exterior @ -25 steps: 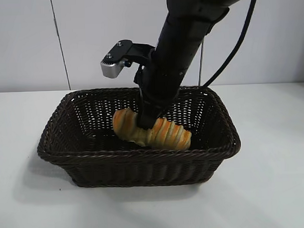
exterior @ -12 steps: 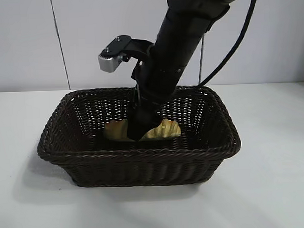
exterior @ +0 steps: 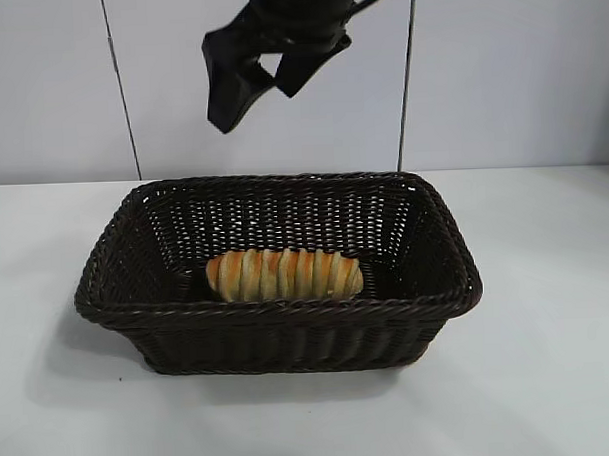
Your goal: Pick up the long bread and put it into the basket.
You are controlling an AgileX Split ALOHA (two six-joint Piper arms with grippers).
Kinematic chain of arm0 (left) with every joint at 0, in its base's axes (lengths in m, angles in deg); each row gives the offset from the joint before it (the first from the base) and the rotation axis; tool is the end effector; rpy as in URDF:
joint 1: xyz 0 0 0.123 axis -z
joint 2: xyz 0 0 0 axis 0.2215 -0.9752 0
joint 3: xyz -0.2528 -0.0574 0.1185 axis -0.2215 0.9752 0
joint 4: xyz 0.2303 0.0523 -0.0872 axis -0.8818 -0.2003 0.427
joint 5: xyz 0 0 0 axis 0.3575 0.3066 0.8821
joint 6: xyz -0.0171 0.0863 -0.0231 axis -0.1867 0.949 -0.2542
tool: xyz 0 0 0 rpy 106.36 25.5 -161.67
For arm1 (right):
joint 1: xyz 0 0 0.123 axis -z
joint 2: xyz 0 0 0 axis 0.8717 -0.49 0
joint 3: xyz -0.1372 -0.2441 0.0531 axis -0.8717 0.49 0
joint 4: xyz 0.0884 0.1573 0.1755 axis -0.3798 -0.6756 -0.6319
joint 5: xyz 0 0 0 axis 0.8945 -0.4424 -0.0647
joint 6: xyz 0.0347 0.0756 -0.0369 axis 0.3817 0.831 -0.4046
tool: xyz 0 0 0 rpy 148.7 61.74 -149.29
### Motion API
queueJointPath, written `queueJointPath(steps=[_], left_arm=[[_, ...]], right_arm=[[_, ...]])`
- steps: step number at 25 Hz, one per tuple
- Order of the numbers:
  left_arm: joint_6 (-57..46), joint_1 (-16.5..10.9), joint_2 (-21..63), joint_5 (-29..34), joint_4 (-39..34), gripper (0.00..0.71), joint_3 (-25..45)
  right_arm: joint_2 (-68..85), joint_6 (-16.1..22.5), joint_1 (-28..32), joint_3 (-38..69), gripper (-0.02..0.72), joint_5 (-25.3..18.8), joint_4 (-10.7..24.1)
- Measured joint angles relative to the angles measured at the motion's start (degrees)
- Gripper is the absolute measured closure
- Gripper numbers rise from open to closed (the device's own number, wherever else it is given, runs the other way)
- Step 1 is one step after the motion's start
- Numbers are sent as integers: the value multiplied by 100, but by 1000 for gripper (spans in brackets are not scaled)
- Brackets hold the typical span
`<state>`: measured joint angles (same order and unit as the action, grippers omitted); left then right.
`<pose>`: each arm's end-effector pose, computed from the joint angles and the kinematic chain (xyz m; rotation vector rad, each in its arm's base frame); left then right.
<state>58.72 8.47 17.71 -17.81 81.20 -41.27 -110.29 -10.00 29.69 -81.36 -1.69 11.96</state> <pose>-0.0081 -0.0062 0.2680 0.0750 2.1051 0.0476 0.3845 0.2187 0.3599 -0.6589 2.4258 0.0669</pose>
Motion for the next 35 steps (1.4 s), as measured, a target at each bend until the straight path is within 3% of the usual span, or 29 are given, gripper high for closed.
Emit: queueJointPath(steps=[6, 19, 23, 28, 35], left_arm=[[0, 0, 0, 0, 0, 17, 0], [0, 0, 0, 0, 0, 17, 0], [0, 0, 0, 0, 0, 17, 0], [0, 0, 0, 0, 0, 17, 0], [0, 0, 0, 0, 0, 17, 0]], right_arm=[[0, 181, 504, -485, 51, -610, 135], [53, 137, 3092, -521, 51, -696, 187], [53, 57, 3714, -521, 51, -713, -118], [245, -95, 3885, -521, 51, -713, -491], [1370, -156, 3885, -314, 51, -718, -533]])
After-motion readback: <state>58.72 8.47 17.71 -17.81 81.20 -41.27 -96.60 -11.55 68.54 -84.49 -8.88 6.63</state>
